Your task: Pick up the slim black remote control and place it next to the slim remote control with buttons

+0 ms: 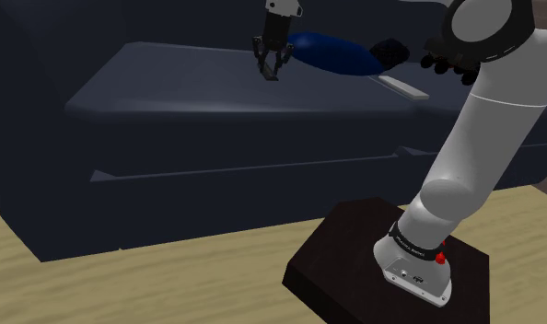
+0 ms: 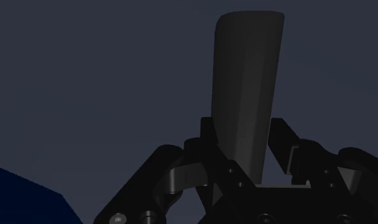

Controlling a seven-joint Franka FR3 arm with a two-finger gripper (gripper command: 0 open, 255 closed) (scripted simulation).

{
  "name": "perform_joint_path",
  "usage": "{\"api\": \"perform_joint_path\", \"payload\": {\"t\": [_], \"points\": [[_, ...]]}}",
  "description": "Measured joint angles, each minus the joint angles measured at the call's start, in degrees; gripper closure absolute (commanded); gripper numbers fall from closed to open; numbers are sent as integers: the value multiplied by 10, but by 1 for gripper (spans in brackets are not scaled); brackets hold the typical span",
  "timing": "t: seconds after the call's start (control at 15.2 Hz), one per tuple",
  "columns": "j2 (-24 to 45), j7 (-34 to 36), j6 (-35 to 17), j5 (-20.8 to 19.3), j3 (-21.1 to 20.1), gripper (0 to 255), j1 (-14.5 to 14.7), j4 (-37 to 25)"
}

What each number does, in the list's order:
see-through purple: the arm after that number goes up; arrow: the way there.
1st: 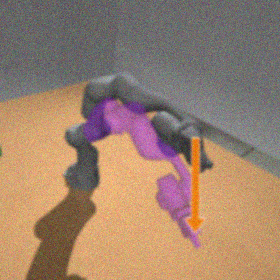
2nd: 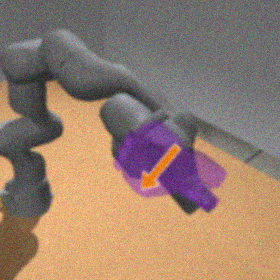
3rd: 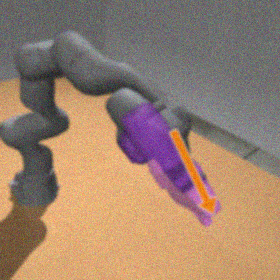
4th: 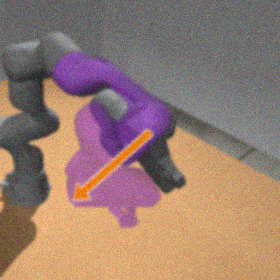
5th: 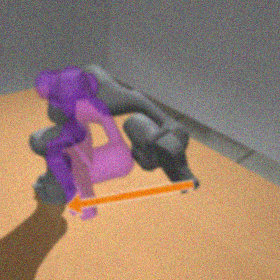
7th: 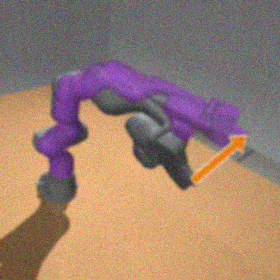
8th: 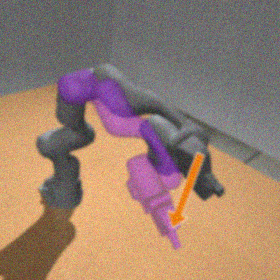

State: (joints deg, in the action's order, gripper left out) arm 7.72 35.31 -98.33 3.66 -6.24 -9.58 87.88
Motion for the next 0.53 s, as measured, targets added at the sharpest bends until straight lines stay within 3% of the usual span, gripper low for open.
{"api": "perform_joint_path", "payload": {"t": [0.53], "points": [[6,2,32,0,0,255,0,-35]]}}
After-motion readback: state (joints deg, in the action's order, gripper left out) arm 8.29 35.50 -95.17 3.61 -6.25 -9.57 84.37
